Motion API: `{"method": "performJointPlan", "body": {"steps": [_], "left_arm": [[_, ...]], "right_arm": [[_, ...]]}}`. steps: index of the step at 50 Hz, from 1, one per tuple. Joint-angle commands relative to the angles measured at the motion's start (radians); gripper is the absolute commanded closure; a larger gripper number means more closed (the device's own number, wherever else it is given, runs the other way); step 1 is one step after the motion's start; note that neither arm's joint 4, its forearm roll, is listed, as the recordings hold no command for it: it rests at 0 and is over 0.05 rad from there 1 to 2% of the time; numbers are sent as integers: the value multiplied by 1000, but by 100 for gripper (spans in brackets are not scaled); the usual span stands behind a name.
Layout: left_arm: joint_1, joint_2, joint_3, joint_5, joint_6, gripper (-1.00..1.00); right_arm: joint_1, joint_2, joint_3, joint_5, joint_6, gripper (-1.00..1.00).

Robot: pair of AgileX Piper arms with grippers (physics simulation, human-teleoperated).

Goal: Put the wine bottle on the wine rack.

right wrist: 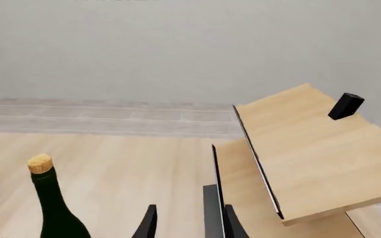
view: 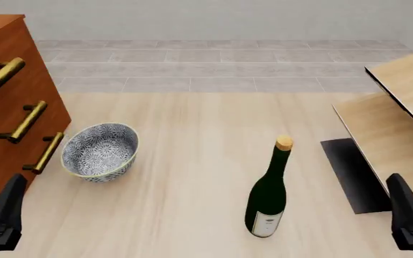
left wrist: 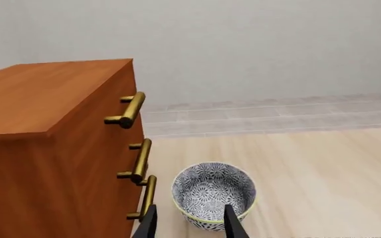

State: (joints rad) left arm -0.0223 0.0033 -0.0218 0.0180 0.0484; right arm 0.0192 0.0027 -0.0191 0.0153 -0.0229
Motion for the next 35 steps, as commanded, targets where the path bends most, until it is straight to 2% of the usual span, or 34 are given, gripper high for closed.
{"method": "performJointPlan", "body": {"steps": [1, 3, 4, 5, 10, 15, 21, 25, 35], "left_arm": [[-17, 1, -9, 5, 12, -100], [-18, 2, -9, 4, 11, -100], [-21, 2, -9, 3, 13, -100], [-22, 2, -8, 3, 14, -100], [-27, 2, -8, 0, 19, -100], [-35, 6, -7, -3, 26, -100], [-40, 3, -16, 1, 31, -100], [-38, 2, -13, -1, 34, -100], [-37, 0, -13, -5, 47, -100]], "right_arm": [[65, -2, -73, 61, -29, -100], [72, -2, -85, 69, -21, -100], [101, -2, -94, 84, -17, -100], [142, -3, -123, 110, -29, -100], [214, -3, -174, 178, -55, -100], [233, -3, -232, 219, -62, -100], [282, -3, -245, 239, -73, -100], [322, -3, -266, 264, -50, -100], [386, -3, -295, 305, -38, -100]]}}
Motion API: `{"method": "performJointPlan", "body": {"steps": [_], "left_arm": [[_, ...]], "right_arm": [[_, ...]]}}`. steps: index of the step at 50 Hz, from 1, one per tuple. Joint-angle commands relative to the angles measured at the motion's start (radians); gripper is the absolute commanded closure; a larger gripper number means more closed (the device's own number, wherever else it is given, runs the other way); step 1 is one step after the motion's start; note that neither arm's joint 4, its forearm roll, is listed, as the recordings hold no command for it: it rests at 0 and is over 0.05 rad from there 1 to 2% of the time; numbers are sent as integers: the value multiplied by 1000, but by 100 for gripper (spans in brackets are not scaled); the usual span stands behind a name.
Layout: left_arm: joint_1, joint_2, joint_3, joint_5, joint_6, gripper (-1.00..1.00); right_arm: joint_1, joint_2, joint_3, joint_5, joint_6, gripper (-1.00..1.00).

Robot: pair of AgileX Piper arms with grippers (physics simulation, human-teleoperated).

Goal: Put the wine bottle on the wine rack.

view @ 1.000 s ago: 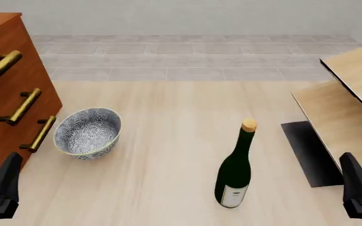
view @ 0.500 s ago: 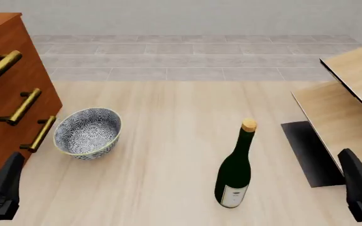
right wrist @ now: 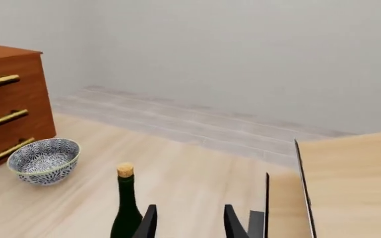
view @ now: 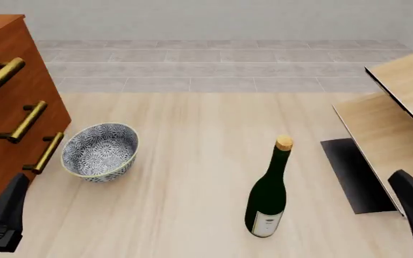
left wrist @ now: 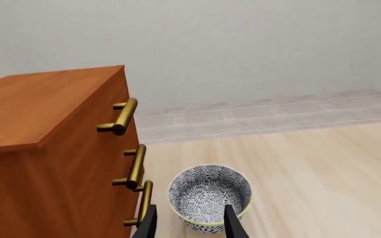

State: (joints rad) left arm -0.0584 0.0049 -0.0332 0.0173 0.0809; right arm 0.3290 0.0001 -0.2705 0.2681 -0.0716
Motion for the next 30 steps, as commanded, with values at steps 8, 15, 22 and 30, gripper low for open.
{"method": "performJointPlan", "body": {"steps": [8, 15, 22, 30], "left_arm": [[-1, -3, 2, -11, 28, -100], [4, -4, -1, -11, 33, -100], [7, -4, -3, -10, 33, -100], [11, -4, -4, -10, 34, -100]], "right_arm": [[140, 0, -54, 69, 0, -100], [187, 1, -46, 68, -12, -100], [190, 8, -12, 29, -14, -100], [226, 87, -2, -54, -16, -100]]}}
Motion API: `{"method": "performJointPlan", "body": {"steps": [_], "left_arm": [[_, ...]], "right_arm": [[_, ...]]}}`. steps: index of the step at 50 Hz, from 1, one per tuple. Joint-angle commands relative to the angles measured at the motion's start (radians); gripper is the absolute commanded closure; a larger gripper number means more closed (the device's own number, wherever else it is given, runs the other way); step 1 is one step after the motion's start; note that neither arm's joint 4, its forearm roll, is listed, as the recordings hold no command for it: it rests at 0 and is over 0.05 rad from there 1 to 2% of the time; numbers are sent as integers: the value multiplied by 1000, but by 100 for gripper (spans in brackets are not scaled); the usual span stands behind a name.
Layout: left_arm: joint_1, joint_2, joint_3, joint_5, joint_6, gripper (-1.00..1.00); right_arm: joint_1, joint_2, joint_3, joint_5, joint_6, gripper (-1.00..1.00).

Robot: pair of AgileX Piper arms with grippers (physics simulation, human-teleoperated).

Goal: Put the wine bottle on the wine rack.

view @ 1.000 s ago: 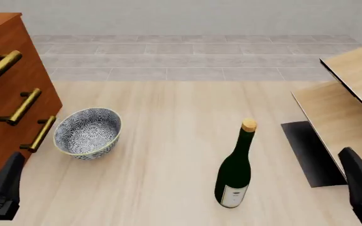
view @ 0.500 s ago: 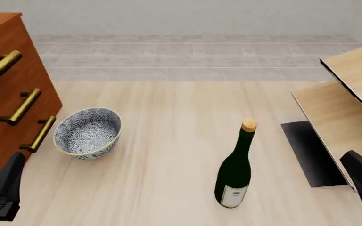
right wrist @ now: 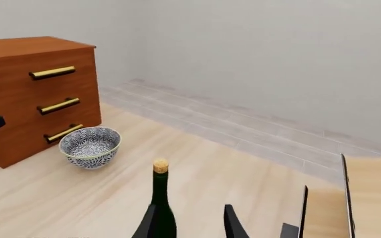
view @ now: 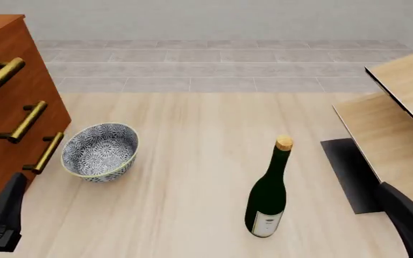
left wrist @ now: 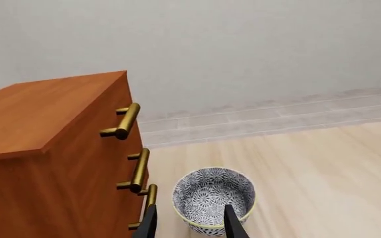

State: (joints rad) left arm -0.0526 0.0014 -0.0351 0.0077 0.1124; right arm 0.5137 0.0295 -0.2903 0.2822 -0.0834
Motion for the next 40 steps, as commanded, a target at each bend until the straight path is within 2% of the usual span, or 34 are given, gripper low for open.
{"method": "performJointPlan", "body": {"steps": [1, 22, 40], "left_arm": [[8, -1, -2, -1, 4, -100], [5, -1, -14, 6, 11, -100], [16, 0, -4, -1, 10, -100]], "right_arm": [[47, 70, 19, -82, -4, -100], [89, 308, -2, -285, -20, -100], [125, 517, 22, -486, -21, -100]]}}
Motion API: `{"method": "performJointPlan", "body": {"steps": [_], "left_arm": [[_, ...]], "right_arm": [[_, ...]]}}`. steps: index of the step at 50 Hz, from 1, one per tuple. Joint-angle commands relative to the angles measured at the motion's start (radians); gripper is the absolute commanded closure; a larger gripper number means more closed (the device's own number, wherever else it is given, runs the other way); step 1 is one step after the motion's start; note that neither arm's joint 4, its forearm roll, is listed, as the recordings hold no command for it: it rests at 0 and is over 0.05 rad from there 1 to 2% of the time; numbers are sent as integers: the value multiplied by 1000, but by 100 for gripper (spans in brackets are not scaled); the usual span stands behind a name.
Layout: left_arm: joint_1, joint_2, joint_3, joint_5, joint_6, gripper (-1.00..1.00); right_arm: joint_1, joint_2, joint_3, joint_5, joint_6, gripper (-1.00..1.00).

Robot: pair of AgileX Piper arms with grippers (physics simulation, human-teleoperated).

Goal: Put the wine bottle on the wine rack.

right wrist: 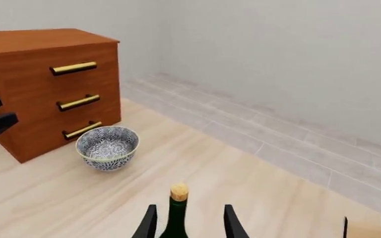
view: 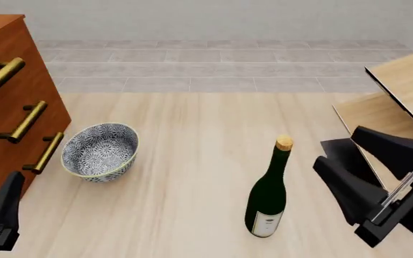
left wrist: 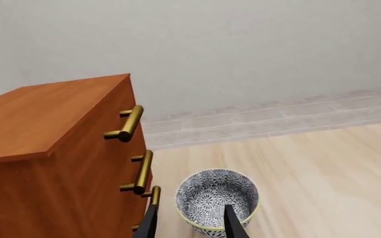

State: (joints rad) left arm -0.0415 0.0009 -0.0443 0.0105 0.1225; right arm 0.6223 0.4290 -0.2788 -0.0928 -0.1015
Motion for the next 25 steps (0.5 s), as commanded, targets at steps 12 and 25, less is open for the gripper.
{"method": "performJointPlan", "body": {"steps": [12, 25], "left_arm": [[17, 0, 10, -7, -2, -100], [24, 0, 8, -7, -4, -100]], "right_arm": [[30, 243, 27, -227, -5, -100], [40, 328, 26, -296, -7, -100]]}}
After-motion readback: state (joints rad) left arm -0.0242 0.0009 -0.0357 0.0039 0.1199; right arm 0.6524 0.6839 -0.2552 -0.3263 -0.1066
